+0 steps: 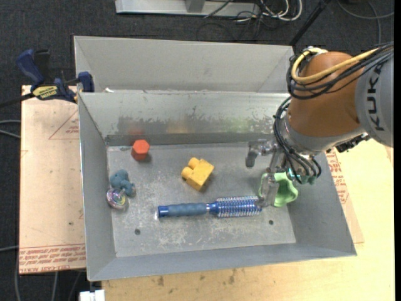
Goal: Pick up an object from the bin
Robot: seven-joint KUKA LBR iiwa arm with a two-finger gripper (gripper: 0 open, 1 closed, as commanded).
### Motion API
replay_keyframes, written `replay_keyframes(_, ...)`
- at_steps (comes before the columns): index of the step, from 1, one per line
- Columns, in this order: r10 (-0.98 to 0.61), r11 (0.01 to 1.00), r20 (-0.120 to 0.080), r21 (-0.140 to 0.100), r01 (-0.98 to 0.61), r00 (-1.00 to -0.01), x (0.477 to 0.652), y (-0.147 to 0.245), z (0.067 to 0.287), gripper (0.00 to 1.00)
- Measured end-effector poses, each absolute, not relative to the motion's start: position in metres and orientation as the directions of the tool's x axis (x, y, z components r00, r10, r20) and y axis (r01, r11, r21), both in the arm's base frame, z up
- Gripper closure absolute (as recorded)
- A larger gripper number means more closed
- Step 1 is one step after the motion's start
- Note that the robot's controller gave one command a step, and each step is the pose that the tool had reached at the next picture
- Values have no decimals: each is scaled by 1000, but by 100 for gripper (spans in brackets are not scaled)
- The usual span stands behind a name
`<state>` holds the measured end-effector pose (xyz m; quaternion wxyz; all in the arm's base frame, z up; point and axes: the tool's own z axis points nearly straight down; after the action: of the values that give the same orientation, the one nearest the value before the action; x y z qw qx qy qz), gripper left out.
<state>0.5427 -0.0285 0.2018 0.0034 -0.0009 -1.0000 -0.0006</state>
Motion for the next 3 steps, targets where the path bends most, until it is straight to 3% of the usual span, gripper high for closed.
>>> replay_keyframes(1, -179, 984, 6, 3, -179, -984, 532, -43, 79, 0)
replay_keyframes(2, -180, 984, 0, 1, -180, -984, 534, -43, 82, 100)
replay_keyframes(3, -169, 986, -9, -2, -169, -986, 536, -35, 191, 100)
